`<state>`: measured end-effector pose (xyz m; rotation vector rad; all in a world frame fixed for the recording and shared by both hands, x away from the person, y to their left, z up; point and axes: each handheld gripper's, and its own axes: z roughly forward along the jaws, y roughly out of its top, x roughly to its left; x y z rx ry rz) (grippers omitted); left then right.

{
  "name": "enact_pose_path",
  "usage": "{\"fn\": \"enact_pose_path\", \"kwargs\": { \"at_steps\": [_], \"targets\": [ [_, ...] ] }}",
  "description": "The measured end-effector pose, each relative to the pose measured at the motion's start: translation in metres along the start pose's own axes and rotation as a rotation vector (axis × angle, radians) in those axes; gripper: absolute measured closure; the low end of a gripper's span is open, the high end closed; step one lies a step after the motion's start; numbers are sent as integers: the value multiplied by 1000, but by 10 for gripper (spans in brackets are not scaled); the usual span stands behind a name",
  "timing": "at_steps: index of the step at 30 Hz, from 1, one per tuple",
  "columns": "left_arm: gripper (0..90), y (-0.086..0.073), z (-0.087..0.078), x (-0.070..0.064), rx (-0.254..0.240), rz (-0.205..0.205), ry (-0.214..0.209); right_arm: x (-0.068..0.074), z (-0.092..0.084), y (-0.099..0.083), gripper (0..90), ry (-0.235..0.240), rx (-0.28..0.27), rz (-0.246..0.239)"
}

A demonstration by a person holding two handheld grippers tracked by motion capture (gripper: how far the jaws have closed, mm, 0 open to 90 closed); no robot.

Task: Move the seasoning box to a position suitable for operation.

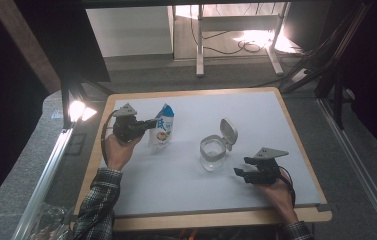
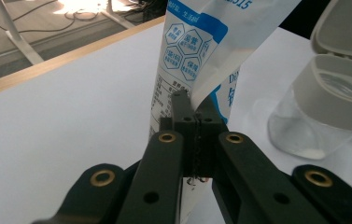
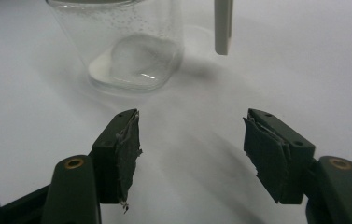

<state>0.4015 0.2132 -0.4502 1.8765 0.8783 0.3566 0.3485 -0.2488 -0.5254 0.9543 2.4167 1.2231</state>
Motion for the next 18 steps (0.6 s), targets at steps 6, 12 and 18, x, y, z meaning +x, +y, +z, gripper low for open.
{"fn": "enact_pose_path", "kwargs": {
  "at_steps": [6, 12, 18],
  "targets": [
    [900, 0, -5, -13, 9, 6, -27, 5, -1, 0, 363, 19, -7, -2],
    [900, 3, -10, -28, 8, 16, -46, 12, -1, 0, 363, 33, -10, -11],
    [900, 8, -14, -43, 11, 38, -61, 20, -3, 1, 362, 44, -21, -25]
  ]
}}
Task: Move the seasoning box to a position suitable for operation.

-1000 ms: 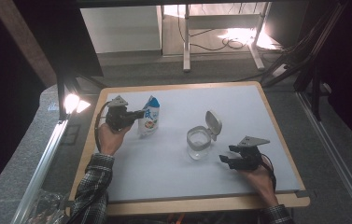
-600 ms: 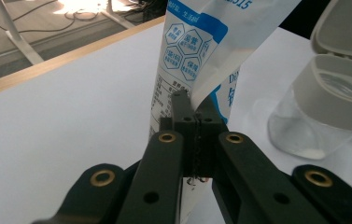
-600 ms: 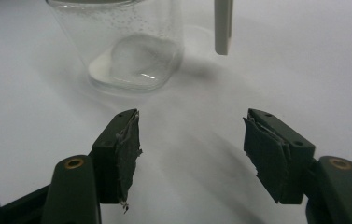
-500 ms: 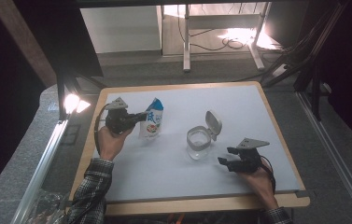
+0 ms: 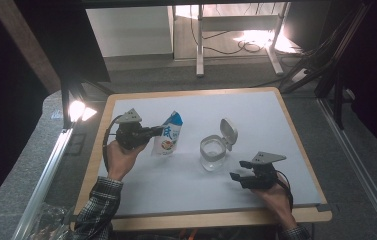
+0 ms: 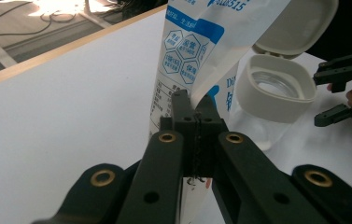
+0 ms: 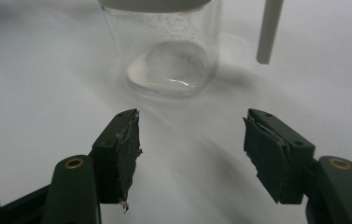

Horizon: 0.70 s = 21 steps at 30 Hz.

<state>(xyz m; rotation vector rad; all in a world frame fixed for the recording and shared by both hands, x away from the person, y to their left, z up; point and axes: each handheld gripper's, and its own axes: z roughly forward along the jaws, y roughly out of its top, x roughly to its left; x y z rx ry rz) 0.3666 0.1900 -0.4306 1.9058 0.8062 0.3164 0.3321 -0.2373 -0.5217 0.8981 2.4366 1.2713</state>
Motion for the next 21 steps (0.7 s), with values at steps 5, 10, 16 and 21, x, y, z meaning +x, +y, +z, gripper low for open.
{"fn": "enact_pose_path", "kwargs": {
  "at_steps": [5, 10, 16, 21],
  "targets": [
    [900, 3, -2, -8, 15, 7, -25, 8, 0, 1, 363, 21, -11, -16],
    [900, 4, -4, -17, 41, 15, -30, 15, 2, 2, 365, 49, -10, -17],
    [900, 3, -7, -25, 39, 3, -52, 22, 6, 5, 368, 75, -11, -25],
    [900, 4, -9, -34, 44, -1, -68, 32, 11, 9, 368, 86, -11, -53]
  ]
}}
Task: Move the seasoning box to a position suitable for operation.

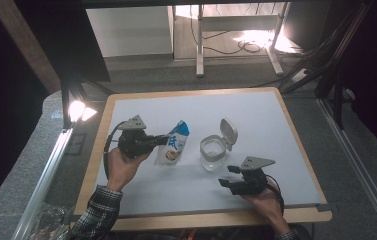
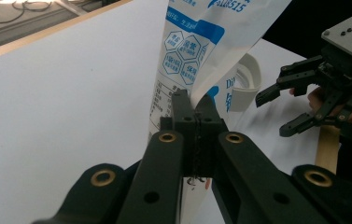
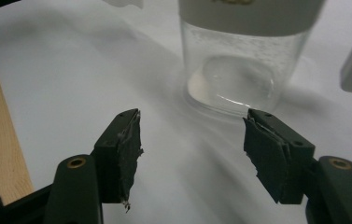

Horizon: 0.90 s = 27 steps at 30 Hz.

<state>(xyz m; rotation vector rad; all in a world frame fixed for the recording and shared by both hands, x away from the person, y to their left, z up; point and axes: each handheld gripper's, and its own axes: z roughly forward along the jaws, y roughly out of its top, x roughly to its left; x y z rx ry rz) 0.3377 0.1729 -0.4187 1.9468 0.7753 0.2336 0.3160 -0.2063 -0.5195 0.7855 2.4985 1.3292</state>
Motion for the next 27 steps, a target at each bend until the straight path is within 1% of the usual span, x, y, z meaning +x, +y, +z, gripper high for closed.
{"fn": "enact_pose_path", "kwargs": {
  "at_steps": [2, 7, 15, 19, 21, 24, 25, 27],
  "targets": [
    [900, 1, 0, -3, 0, 1, -4, 4, 3, 1, 368, 6, 0, -12],
    [900, 4, -2, -11, -11, -2, -26, 14, 9, 5, 368, 27, -6, -26],
    [900, 11, -2, -24, -7, 14, -45, 30, 21, 14, 368, 57, -25, -63],
    [900, 17, -3, -30, -4, 25, -49, 38, 30, 19, 371, 57, -27, -78],
    [900, 19, -4, -34, -4, 24, -54, 41, 34, 22, 378, 48, -35, -93],
    [900, 22, -4, -38, -4, 27, -59, 47, 40, 26, 379, 58, -38, -86],
    [900, 23, -4, -39, -4, 24, -61, 49, 43, 27, 379, 58, -36, -97],
    [900, 25, -4, -41, -4, 23, -67, 52, 48, 30, 383, 59, -40, -98]
  ]
}}
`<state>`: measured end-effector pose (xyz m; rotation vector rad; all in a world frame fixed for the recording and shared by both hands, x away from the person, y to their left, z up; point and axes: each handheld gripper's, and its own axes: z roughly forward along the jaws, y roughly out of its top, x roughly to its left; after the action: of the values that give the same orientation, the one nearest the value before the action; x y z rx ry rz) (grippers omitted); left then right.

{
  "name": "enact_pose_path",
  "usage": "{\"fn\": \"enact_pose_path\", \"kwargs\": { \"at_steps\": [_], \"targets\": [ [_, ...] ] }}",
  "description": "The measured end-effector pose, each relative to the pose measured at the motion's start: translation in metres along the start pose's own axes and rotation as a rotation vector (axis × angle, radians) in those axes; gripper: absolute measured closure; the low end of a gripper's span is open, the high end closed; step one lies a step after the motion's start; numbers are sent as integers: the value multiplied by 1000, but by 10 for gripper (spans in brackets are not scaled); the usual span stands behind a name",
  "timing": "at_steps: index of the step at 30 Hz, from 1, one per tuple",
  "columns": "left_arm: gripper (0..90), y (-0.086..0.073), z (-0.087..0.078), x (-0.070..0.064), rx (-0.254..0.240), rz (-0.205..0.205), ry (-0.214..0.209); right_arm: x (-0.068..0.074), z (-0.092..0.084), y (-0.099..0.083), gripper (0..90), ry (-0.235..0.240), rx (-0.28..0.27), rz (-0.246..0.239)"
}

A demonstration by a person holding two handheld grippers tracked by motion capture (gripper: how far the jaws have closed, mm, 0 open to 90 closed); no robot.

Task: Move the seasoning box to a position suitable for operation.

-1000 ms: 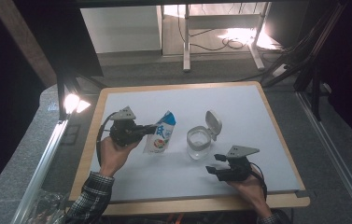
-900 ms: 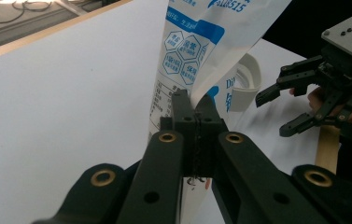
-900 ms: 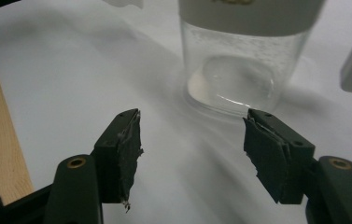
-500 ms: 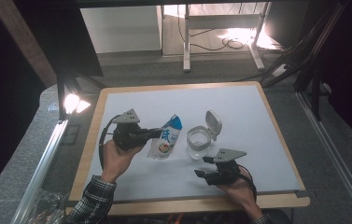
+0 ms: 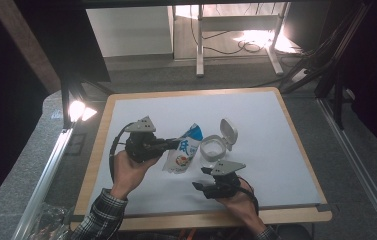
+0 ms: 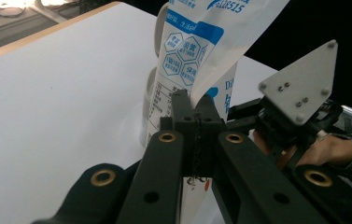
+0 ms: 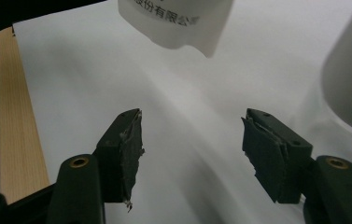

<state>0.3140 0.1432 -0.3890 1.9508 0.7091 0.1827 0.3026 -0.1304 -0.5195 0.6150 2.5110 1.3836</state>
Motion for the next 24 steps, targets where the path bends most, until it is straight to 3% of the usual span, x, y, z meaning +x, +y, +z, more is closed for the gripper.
{"fn": "enact_pose_path", "kwargs": {
  "at_steps": [8, 13, 24],
  "targets": [
    [900, 4, 0, -5, 2, -6, -10, 9, 19, 11, 410, -22, -26, 6],
    [900, 5, 0, -6, -2, -12, -23, 13, 29, 16, 417, -63, -29, -5],
    [900, 5, 4, -6, 1, -23, -32, 13, 40, 21, 439, -119, -62, 10]
  ]
}}
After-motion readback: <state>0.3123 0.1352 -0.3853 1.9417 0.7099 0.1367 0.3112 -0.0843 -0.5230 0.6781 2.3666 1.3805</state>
